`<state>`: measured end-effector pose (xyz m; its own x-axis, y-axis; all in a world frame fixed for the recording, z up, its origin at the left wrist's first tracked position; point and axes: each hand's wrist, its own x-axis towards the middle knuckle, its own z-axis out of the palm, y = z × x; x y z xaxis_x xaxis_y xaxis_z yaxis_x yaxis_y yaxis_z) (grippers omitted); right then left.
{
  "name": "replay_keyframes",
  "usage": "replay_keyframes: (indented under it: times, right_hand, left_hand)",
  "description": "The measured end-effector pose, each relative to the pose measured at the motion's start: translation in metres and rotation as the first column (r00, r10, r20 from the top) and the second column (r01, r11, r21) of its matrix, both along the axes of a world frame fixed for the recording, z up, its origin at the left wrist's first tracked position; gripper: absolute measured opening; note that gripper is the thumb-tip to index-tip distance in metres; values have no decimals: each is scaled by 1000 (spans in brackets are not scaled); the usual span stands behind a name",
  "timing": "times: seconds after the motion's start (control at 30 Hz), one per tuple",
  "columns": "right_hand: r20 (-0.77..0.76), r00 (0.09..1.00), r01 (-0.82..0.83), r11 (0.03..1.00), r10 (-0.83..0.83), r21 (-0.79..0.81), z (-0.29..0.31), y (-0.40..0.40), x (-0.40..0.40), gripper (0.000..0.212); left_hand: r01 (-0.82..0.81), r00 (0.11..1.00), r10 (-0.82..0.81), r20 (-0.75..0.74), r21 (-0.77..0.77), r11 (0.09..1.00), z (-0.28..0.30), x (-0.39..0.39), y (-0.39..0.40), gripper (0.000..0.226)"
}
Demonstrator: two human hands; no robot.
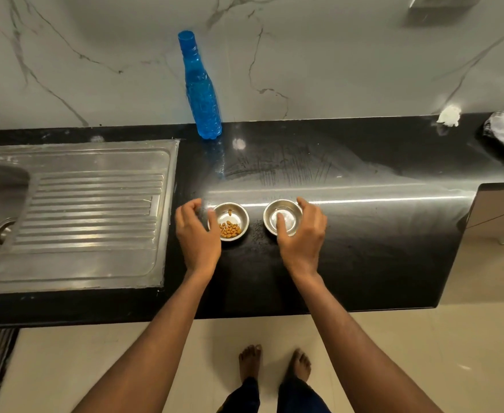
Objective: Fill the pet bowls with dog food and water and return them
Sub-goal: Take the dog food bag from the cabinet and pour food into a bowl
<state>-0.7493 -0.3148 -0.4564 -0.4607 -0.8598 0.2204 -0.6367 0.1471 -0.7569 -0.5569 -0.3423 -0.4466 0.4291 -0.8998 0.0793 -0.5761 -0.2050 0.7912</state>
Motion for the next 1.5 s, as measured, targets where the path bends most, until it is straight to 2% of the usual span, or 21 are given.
replay_keyframes:
  times: [0.07,0.13,0.27,0.4,0.73,0.83,1.0,1.2,1.3,1.37,1.43,1.47,1.5]
  right_hand:
    - [-121,990,-86,994,77,-70,16,-11,5,61]
    - [-246,964,-133,983,99,-125,34,-22,9,72]
    - [-450,889,-167,975,84,-149,72,-40,9,91]
    - [-536,842,-201,959,65,-199,113,-49,8,99]
    - [-642,766,-251,903,-35,-349,220,-61,6,102]
    - [-663,741,-229,888,-106,-398,253,-64,7,100]
    - [-666,724,-191,875,-181,-445,300,-70,5,98]
    - [-729,655,-254,851,-199,-460,349,-86,-6,94]
    - [-737,637,-260,837,-227,-482,364,-95,-13,94]
    - [-755,606,-271,827,-250,-492,375,-99,-16,94]
    - [-785,567,-282,837,-249,-470,387,-102,-19,93]
    - [-803,541,-287,843,-248,-454,391,-102,-20,93]
    - [-819,516,-292,848,-249,-442,395,-102,-22,93]
  left_hand:
    - [173,970,-156,187,-77,982,17,-3,-5,41]
    - [273,919,-213,333,-145,951,33,-4,-14,52]
    - [399,794,-244,557,-174,900,66,2,-32,80]
    - [487,654,-219,725,-181,854,106,9,-39,98]
    - [493,595,2,804,-366,789,219,16,-41,111]
    - [502,566,77,821,-418,757,252,20,-44,107]
    - [505,573,141,808,-483,716,299,24,-56,102]
    - [530,504,213,837,-495,688,341,12,-74,95]
    - [519,524,233,819,-524,675,352,0,-79,94]
    - [466,584,235,777,-558,687,356,-6,-83,92]
    - [356,718,207,665,-606,711,357,-12,-86,85]
    - [293,821,155,550,-638,712,358,-16,-84,76]
    - [212,931,61,359,-672,710,358,-22,-84,61]
